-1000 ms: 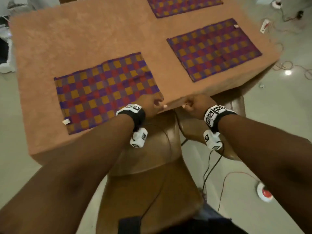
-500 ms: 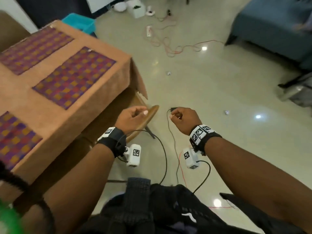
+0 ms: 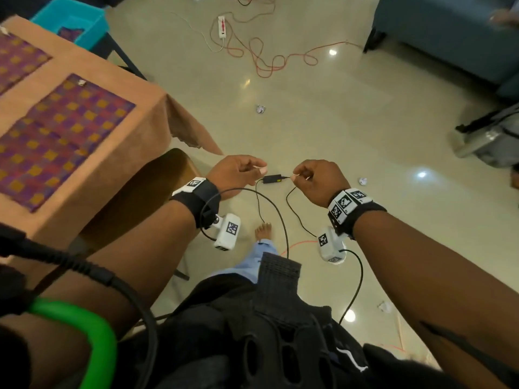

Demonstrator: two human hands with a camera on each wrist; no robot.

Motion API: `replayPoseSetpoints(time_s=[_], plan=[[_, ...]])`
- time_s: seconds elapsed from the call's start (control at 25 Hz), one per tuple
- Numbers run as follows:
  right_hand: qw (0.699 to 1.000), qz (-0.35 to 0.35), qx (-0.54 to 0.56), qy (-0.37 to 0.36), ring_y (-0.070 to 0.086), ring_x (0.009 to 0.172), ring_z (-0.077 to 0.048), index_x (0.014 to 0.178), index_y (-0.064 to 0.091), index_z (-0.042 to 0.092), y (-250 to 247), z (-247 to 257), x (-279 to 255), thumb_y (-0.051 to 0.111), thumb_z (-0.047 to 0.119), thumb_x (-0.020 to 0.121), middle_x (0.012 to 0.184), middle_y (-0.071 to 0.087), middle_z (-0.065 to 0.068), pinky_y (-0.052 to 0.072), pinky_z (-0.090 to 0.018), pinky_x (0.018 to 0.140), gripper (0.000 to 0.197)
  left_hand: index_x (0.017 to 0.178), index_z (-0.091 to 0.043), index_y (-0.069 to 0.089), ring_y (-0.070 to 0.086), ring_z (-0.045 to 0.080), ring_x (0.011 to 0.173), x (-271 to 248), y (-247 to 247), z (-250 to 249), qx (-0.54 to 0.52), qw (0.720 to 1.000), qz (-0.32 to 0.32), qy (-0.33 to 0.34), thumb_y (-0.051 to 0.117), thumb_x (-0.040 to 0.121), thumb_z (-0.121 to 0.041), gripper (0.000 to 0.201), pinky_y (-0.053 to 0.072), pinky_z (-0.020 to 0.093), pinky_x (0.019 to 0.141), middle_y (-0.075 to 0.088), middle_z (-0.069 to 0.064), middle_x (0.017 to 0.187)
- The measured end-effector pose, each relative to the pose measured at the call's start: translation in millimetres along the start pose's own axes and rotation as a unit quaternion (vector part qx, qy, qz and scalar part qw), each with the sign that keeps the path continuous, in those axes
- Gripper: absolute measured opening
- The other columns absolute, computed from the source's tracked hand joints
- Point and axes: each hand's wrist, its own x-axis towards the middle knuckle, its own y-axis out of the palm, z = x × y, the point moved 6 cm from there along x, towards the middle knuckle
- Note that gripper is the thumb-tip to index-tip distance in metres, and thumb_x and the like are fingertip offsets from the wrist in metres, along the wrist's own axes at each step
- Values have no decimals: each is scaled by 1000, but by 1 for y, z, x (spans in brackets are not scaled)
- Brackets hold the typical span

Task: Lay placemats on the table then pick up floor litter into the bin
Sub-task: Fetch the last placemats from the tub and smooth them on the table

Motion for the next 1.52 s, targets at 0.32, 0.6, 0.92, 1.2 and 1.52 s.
replayPoseSetpoints(time_s=[0.32, 0.6, 0.92, 1.2, 1.52], plan=[[924, 298, -238, 38, 58, 120, -24, 125, 64, 25, 3, -51, 208, 65, 49, 89, 128, 65, -2, 42, -29, 99, 43, 103, -23, 73, 66, 21, 90, 193, -87, 56, 98, 987, -15, -129, 68, 86, -57, 38, 53, 35, 85, 70, -1, 95], [894, 349, -282, 14, 56, 124, -25, 127, 63, 22, -19, -42, 411, 65, 49, 90, 135, 61, -3, 42, -32, 103, 45, 99, -16, 74, 71, 23, 84, 308, -140, 116, 67, 946, 17, -317, 63, 87, -61, 49, 58, 36, 74, 75, 2, 95], [940, 254, -70, -217, 59, 66, -3, 73, 64, 23, -58, 99, 689, 71, 33, 85, 72, 66, 10, 48, -28, 79, 17, 115, -12, 66, 66, 9, 65, 443, -300, -9, -348, 838, -367, -204, 60, 99, -18, 18, 49, 14, 58, 73, 10, 104], [883, 318, -74, -338, 61, 68, 0, 81, 69, 27, -43, 286, 845, 70, 32, 87, 76, 68, 14, 45, -16, 65, 8, 116, -10, 69, 66, 13, 74, 495, -456, -62, -329, 805, -481, -111, 62, 98, -25, 24, 51, 17, 64, 75, 5, 98], [857, 373, -204, -291, 62, 73, -3, 81, 69, 25, 108, 432, 1020, 72, 30, 85, 76, 69, 12, 44, -22, 71, 7, 107, -13, 72, 67, 11, 85, 505, -684, 58, -320, 781, -522, -124, 69, 93, -21, 16, 56, 21, 70, 73, 5, 97]])
